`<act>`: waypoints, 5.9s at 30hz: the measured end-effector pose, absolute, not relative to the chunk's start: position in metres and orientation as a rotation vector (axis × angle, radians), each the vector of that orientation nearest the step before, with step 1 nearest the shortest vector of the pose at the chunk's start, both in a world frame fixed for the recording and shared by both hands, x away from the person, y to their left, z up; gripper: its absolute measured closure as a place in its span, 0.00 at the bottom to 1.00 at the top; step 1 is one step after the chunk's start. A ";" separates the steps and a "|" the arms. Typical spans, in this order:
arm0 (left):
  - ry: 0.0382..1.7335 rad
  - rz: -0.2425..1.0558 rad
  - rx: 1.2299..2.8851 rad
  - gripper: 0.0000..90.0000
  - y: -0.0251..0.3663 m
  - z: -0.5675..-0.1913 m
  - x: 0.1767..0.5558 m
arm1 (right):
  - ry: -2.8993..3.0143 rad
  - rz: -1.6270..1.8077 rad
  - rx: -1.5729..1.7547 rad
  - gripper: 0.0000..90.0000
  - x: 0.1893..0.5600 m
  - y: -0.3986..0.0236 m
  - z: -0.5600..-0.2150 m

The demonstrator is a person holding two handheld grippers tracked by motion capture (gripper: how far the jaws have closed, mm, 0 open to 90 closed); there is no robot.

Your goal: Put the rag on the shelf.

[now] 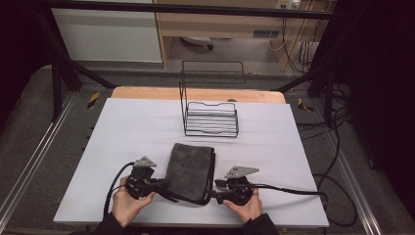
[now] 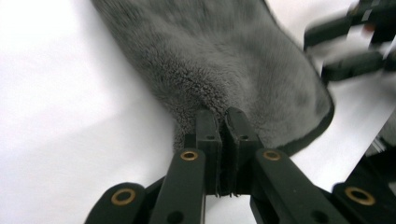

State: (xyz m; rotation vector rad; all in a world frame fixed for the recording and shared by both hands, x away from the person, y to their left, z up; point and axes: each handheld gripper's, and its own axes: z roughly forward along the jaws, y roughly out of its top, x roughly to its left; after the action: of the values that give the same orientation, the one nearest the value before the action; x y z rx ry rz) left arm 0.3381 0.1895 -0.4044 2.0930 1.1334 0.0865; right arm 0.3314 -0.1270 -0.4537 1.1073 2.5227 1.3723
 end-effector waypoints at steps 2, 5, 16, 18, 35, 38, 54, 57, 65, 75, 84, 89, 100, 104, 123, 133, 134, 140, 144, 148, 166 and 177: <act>1.158 0.081 2.091 0.95 0.195 -0.407 0.341 | 2.531 1.395 1.108 0.54 0.330 -0.125 -0.456; 1.170 0.073 2.113 0.95 0.196 -0.414 0.344 | 2.545 1.389 1.091 0.54 0.328 -0.119 -0.457; 1.157 0.047 2.163 0.90 0.200 -0.429 0.349 | 2.573 1.350 1.092 0.89 0.331 -0.102 -0.462; 1.150 0.059 2.161 0.85 0.202 -0.429 0.347 | 2.563 1.351 1.093 0.92 0.330 -0.102 -0.461; 1.185 -0.055 2.123 0.93 0.198 -0.428 0.329 | 2.431 1.411 1.136 0.68 0.335 -0.124 -0.446; 1.184 -0.069 2.094 0.93 0.195 -0.424 0.316 | 2.419 1.418 1.135 0.67 0.336 -0.131 -0.443; 1.055 0.169 2.125 0.38 0.211 -0.403 0.357 | 2.344 1.392 1.107 0.24 0.347 -0.152 -0.439; 1.055 0.156 2.122 0.27 0.210 -0.405 0.377 | 2.350 1.384 1.100 0.17 0.350 -0.155 -0.441; 1.072 0.202 2.076 0.21 0.201 -0.406 0.414 | 2.352 1.362 1.133 0.09 0.353 -0.160 -0.443; 1.132 0.236 2.061 0.24 0.193 -0.423 0.446 | 2.362 1.340 1.126 0.06 0.353 -0.159 -0.445; 1.165 0.178 2.077 0.54 0.187 -0.437 0.453 | 2.367 1.334 1.128 0.07 0.353 -0.158 -0.447; 1.161 0.153 2.095 0.64 0.182 -0.442 0.453 | 2.372 1.332 1.127 0.07 0.353 -0.158 -0.448; 1.153 0.128 2.100 0.81 0.178 -0.444 0.451 | 2.341 1.371 1.155 0.06 0.361 -0.158 -0.443; 1.154 0.136 2.100 0.84 0.177 -0.444 0.450 | 2.322 1.343 1.165 0.04 0.369 -0.152 -0.438; 1.143 0.149 2.101 0.85 0.177 -0.445 0.449 | 2.305 1.260 1.307 0.36 0.441 -0.098 -0.450; 1.139 0.141 2.093 0.84 0.178 -0.445 0.449 | 2.390 1.261 1.436 0.68 0.446 -0.096 -0.453; 1.140 0.141 2.092 0.84 0.178 -0.445 0.449 | 2.391 1.260 1.451 0.70 0.446 -0.095 -0.453; 1.135 0.127 2.085 0.85 0.180 -0.445 0.450 | 2.411 1.274 1.550 0.84 0.447 -0.095 -0.450; 1.146 0.100 2.061 0.88 0.183 -0.444 0.450 | 2.413 1.280 1.576 0.87 0.447 -0.096 -0.448; 1.143 0.100 2.035 0.88 0.187 -0.439 0.448 | 2.395 1.312 1.538 0.88 0.444 -0.097 -0.445; 0.999 0.208 1.859 0.89 0.214 -0.379 0.417 | 2.256 1.543 1.241 0.88 0.425 -0.094 -0.393; 0.916 0.298 1.777 0.89 0.216 -0.350 0.401 | 2.159 1.627 1.101 0.88 0.413 -0.097 -0.364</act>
State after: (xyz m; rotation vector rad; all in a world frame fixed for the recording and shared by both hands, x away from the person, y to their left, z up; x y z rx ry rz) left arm 0.4012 0.2157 -0.3505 1.7771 0.9163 0.2977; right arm 0.4127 -0.0967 -0.3643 1.1013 2.1585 1.6266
